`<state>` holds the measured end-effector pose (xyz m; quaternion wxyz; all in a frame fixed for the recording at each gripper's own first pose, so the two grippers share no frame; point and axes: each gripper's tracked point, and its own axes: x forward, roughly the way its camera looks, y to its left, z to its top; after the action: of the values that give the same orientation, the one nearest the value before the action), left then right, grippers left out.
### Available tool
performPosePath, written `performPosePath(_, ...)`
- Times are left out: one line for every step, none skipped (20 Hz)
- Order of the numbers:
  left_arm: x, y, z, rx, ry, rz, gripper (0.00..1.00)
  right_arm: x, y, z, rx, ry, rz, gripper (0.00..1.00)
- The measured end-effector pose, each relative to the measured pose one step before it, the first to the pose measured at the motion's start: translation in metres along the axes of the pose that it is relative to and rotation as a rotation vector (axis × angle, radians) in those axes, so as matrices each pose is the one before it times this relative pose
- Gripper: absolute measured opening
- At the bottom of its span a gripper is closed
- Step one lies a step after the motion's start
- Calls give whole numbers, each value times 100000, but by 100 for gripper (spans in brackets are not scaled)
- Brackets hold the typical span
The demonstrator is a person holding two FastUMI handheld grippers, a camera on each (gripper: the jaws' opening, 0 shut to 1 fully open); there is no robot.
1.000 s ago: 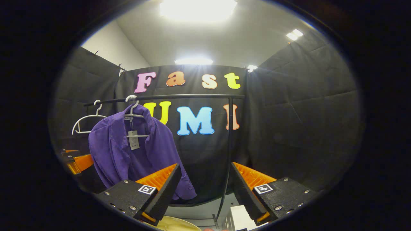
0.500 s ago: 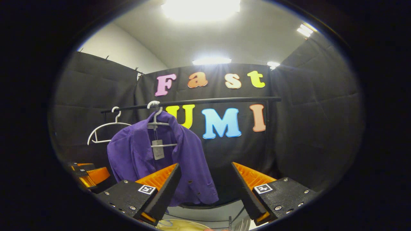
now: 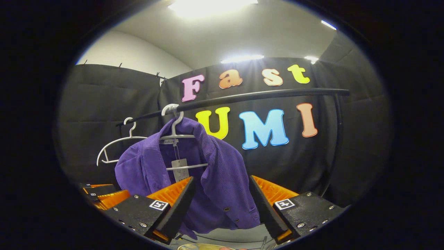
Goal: Grasp the clothes on the hanger with both hands and then place them into the laundry hamper below.
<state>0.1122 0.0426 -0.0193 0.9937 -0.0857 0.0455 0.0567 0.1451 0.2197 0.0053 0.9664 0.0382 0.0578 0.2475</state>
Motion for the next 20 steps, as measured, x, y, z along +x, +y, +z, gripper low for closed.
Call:
performPosePath(963,-207,-156,31,32,1042,94,983,18,-222,141,302,1513,95)
performPosePath(944,-57,-267,43,386,1866,94,944,-19,-229,44,604,1449,96)
performPosePath(1058,170,-163,-267,255,2871,94,938,52,-363,-170,1156,1535,95)
performPosePath(950,-70,-272,-808,227,2032,94,818,-73,-423,-292,1411,1312,94)
performPosePath(835,-381,-97,-959,520,767,94,809,120,-318,-185,1248,1541,95)
performPosePath(713,-302,-37,-542,183,765,99,769,93,-28,72,414,1779,95)
performPosePath(839,-117,31,145,-265,1202,99,751,123,-67,-122,54,1830,94)
performPosePath(820,-28,-158,663,232,1088,94,763,-86,-35,-393,467,1246,94)
performPosePath(854,-58,-268,1097,398,1490,94,693,-90,-145,-286,697,1323,94)
performPosePath(552,-50,-254,1095,526,1864,94,600,8,-96,-20,509,1332,94)
performPosePath(754,76,-34,765,-32,2016,94,526,12,-115,59,250,1089,95)
performPosePath(629,145,37,444,-278,2705,94,486,-58,-94,93,91,817,94)
performPosePath(512,163,46,17,-628,2922,94,383,70,-243,-54,99,739,95)
performPosePath(316,242,28,-267,-815,2621,94,325,-47,-249,-219,300,509,95)
performPosePath(495,112,61,-467,-445,2145,94,380,-132,-349,-394,671,362,95)
performPosePath(548,181,58,-291,-615,1948,99,439,-143,-265,-308,659,518,94)
performPosePath(577,186,119,-193,-668,1871,94,327,-78,-305,-268,596,480,95)
performPosePath(410,13,60,-388,-572,820,99,393,-231,-231,-96,503,240,95)
performPosePath(546,-62,39,18,-376,681,99,281,-55,-275,176,502,325,95)
performPosePath(226,241,53,431,-374,1064,99,159,-8,-177,393,431,619,95)
